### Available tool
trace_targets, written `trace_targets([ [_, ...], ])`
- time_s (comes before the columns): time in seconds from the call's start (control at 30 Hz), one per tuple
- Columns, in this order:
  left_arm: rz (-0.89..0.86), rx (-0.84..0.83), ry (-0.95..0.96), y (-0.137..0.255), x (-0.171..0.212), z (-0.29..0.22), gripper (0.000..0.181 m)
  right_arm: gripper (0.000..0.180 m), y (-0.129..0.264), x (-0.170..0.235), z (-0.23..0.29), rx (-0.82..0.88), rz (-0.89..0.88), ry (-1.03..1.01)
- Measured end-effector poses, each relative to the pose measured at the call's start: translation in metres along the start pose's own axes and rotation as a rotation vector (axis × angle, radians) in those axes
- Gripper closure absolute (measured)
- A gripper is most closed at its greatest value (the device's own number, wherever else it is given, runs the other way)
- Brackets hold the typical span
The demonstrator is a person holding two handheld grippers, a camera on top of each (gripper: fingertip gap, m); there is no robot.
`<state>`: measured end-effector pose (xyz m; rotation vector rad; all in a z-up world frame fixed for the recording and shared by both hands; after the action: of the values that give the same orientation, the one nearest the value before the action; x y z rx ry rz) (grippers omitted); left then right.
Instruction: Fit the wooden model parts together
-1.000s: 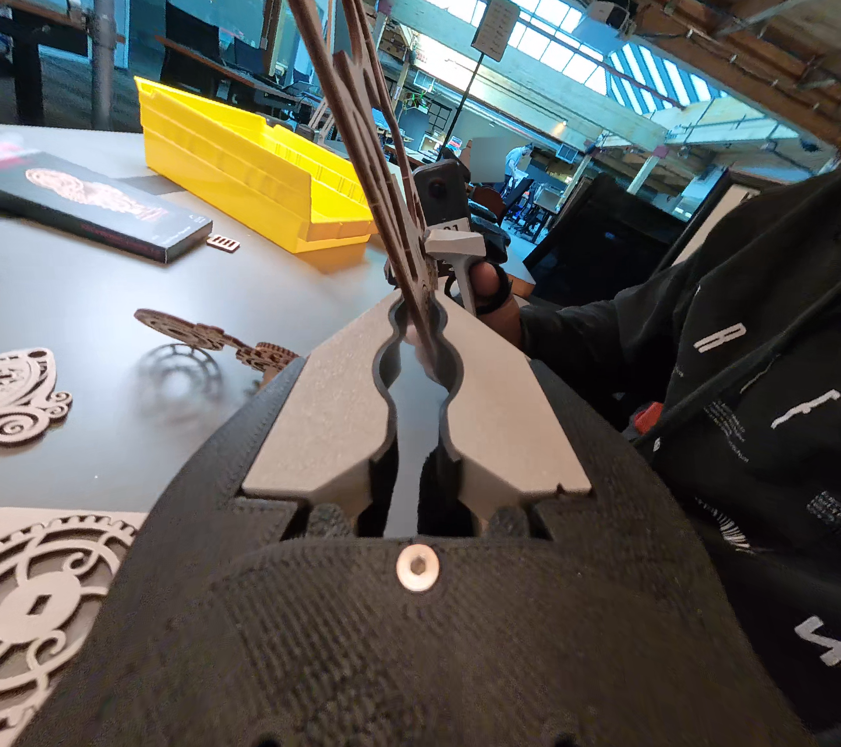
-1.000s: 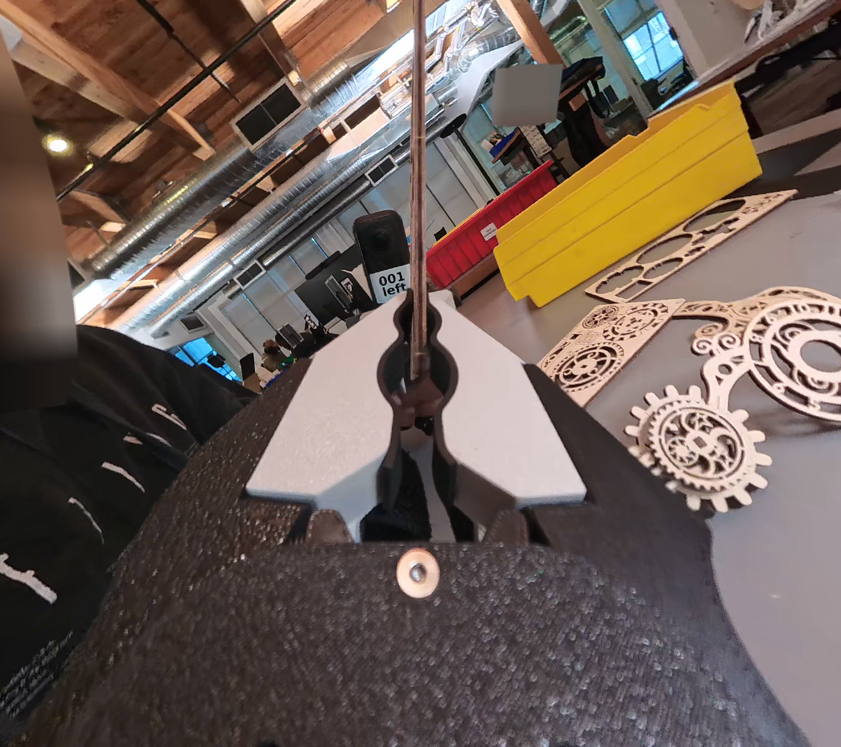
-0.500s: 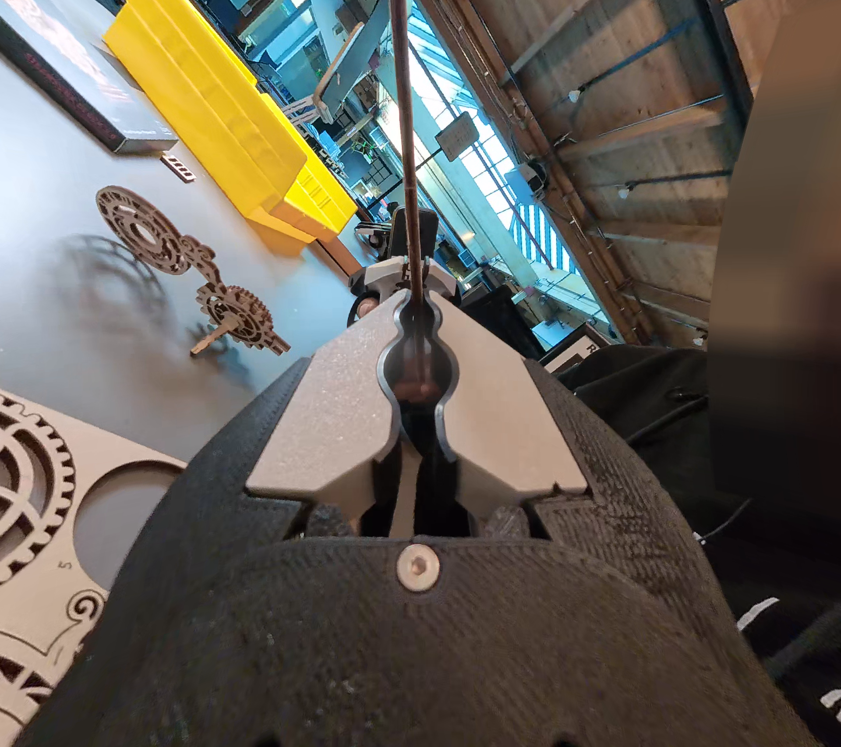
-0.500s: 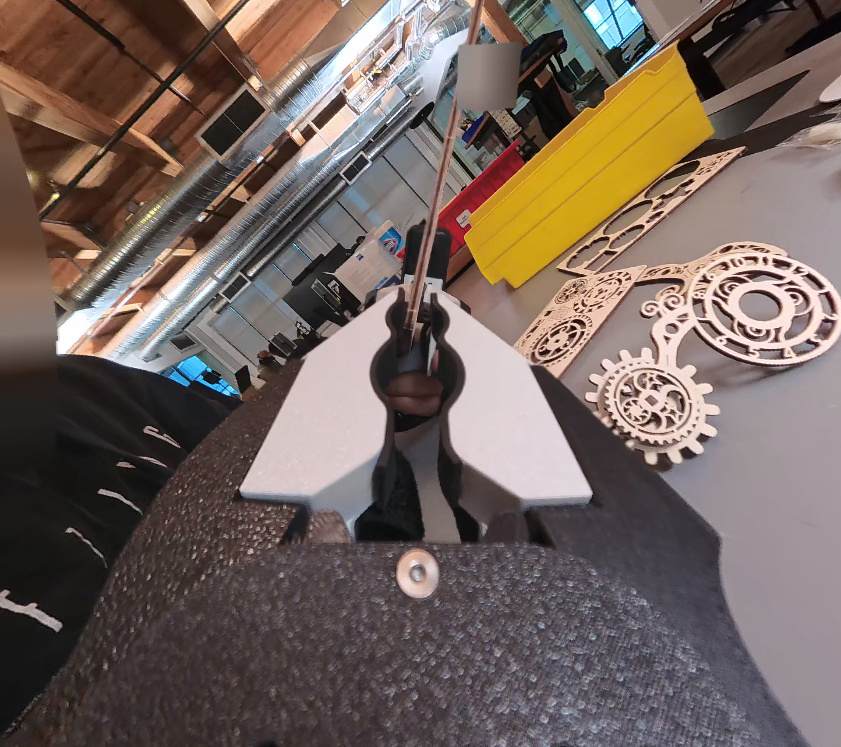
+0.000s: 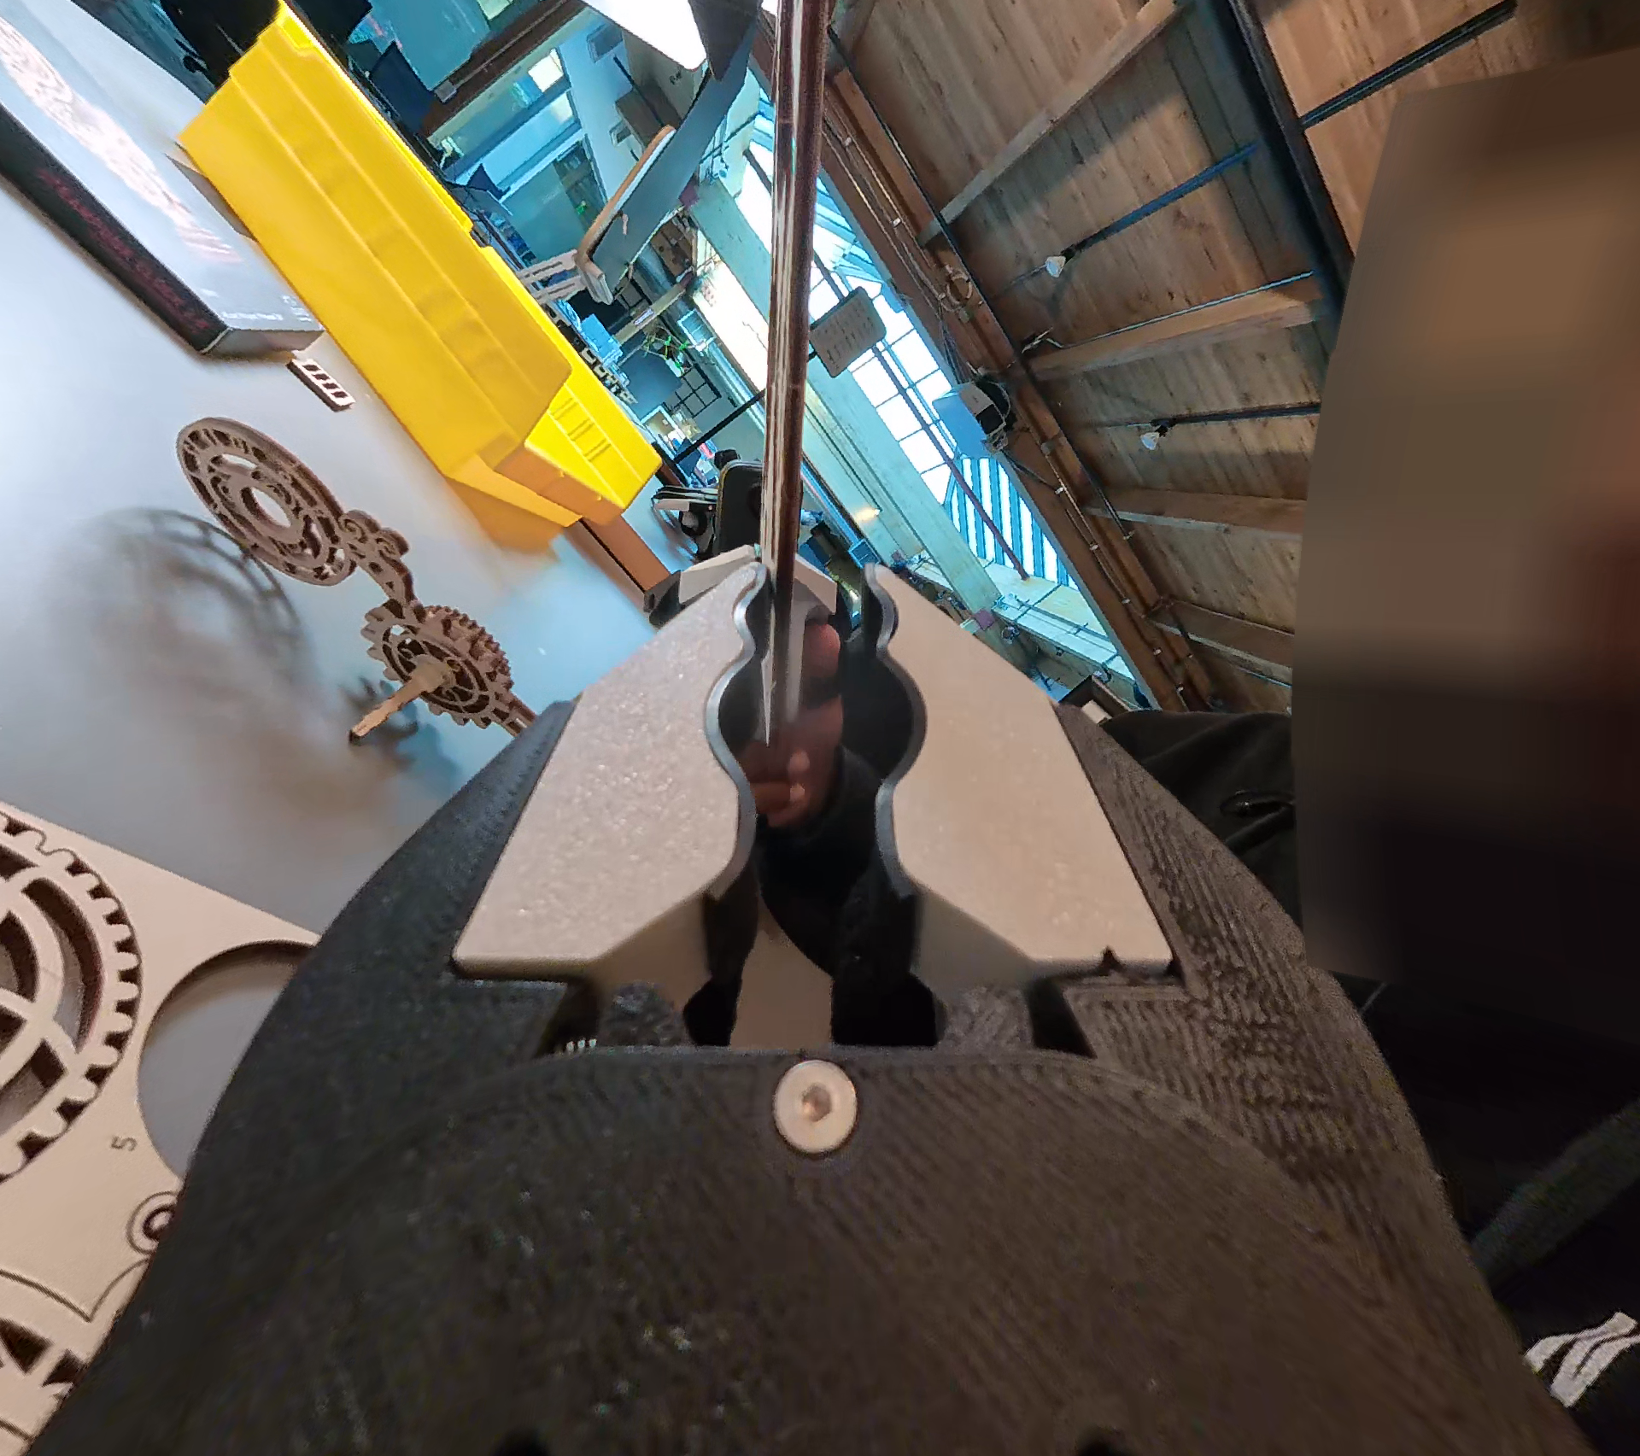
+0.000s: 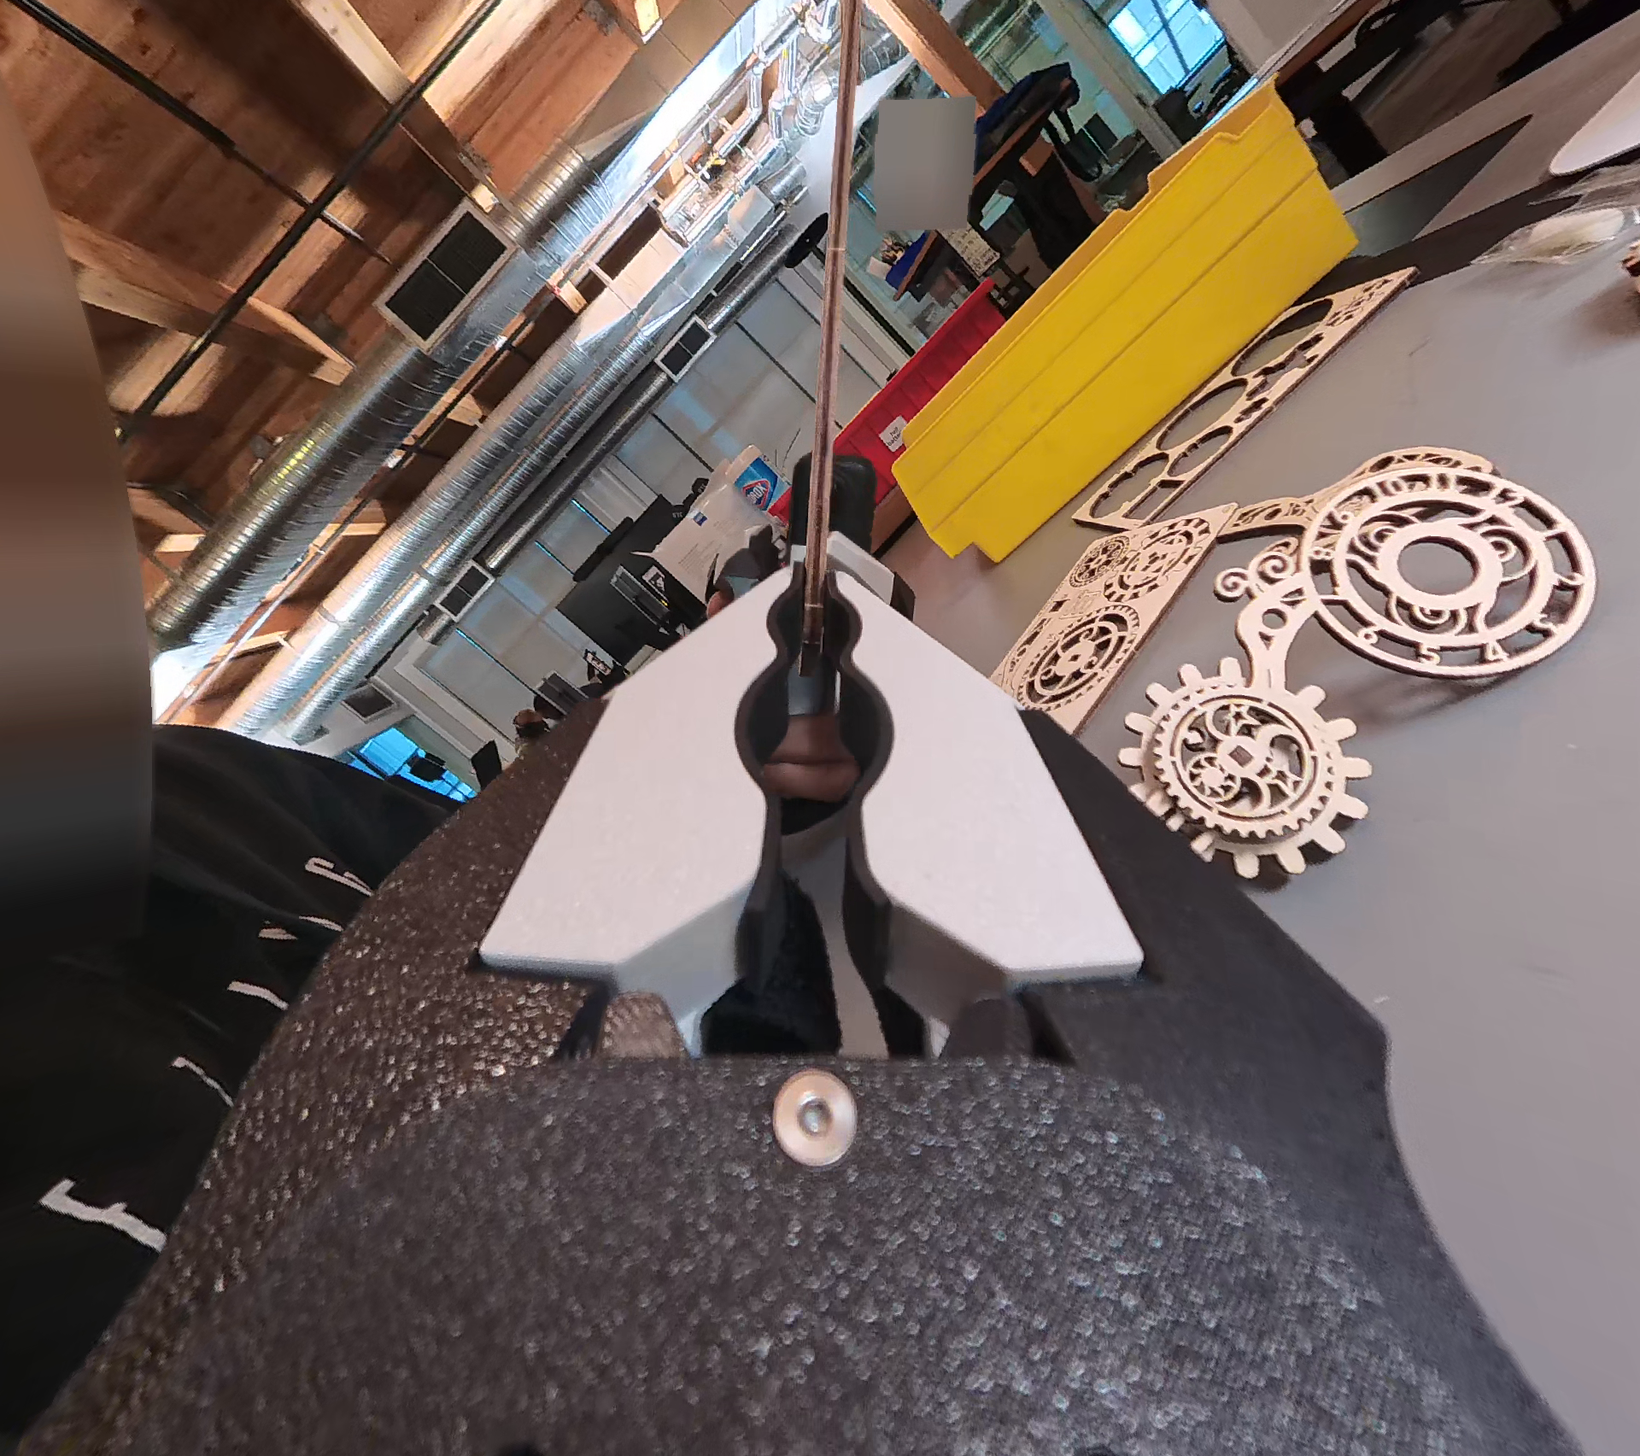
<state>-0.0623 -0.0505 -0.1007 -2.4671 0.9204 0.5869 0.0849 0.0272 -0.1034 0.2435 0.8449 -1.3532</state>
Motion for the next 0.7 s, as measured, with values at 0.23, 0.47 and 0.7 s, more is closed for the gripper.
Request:
trace_targets([
  [0.23,-0.014,-0.016,-0.014,0.0032,-0.0029,0.0013,0.166,0.179,0.001,0.0001,-0.0006,0.005,0.002,-0.002],
  [0.47,0.017,-0.117,-0.127,0.007,-0.0041,0.0039,0.18,0.179,-0.0014,0.0055,-0.0005,0.025,0.05,0.024],
  [0.7,0.05,-0.146,-0.162,0.0087,-0.0046,0.0032,0.18,0.178,-0.0016,0.0079,-0.001,0.048,0.083,0.056],
])
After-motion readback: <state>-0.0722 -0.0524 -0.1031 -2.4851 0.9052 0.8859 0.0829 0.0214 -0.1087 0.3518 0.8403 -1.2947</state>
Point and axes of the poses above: each gripper's, where its closed fingertips meet, y back along the fingers, x out of its underside, z = x × y across the jaws, the point moved 6 cm from there along y, back along the fingers, and after that the axes turned 6 degrees about -x, right-handed, at the moved point
